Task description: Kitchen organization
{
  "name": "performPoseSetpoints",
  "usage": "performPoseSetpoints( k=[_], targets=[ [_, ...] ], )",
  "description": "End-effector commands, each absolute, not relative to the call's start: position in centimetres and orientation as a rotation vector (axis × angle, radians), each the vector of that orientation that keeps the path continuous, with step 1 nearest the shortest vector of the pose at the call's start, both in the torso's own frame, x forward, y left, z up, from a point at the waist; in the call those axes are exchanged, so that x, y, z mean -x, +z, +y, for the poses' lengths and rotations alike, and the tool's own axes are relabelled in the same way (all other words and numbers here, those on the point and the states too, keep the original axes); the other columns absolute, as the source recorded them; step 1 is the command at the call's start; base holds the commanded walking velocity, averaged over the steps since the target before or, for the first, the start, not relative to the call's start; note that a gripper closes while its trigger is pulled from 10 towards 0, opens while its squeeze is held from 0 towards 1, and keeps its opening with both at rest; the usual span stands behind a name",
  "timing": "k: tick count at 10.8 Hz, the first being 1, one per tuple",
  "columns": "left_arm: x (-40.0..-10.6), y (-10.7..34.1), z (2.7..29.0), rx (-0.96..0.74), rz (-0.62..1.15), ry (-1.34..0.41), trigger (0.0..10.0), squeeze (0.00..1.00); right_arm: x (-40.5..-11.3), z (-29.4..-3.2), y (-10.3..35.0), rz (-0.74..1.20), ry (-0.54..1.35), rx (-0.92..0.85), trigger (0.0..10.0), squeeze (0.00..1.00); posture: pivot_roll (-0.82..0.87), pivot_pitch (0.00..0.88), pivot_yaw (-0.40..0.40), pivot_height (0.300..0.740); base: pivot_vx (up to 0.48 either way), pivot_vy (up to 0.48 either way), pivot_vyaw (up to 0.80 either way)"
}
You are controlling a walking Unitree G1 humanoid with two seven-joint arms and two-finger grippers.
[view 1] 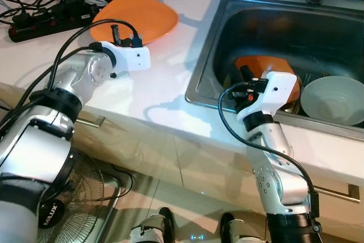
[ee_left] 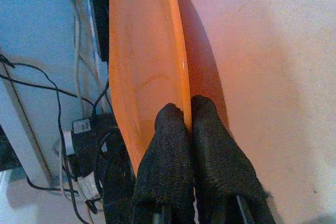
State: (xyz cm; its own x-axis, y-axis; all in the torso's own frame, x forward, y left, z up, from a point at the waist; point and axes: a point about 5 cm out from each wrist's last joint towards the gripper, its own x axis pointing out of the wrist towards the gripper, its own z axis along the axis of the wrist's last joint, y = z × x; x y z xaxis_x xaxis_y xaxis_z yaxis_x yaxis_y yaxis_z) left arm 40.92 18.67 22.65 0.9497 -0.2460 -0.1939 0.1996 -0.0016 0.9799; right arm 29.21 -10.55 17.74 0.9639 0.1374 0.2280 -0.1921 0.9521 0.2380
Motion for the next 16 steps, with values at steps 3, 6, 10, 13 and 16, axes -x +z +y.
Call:
performPoseSetpoints(
  k=[3, 6, 10, 13, 16],
  targets=[
    [-39.8, 20.7, 15.4, -1.497, -0.180, -0.478, 0.0, 0.00, -29.8, -10.4, 14.9, -0.077, 0.146, -0.273, 10.0, 0.00, 0.02, 0.165, 0.094, 0.740, 0.000, 0.000, 0.00],
    [-37.8, 20.0, 12.4, -1.387, -0.383, -0.464, 10.0, 0.00, -31.0, -10.1, 16.1, -0.120, 0.174, -0.270, 10.0, 0.00, 0.03, 0.134, 0.069, 0.740, 0.000, 0.000, 0.00],
    [-36.6, 19.0, 12.5, -1.342, -0.353, -0.411, 10.0, 0.00, -33.3, -11.4, 19.3, -0.164, 0.173, -0.438, 10.0, 1.00, 0.03, 0.092, 0.036, 0.740, 0.000, 0.000, 0.00],
    [-36.2, 18.4, 11.4, -1.326, -0.338, -0.433, 10.0, 0.00, -33.9, -11.8, 20.6, -0.155, 0.188, -0.657, 10.0, 1.00, 0.02, 0.092, 0.030, 0.740, 0.000, 0.000, 0.00],
    [-35.5, 17.6, 9.6, -1.300, -0.337, -0.507, 10.0, 0.00, -34.1, -12.0, 21.0, -0.128, 0.197, -0.790, 10.0, 0.00, 0.02, 0.093, 0.032, 0.740, 0.000, 0.000, 0.00]
  ],
)
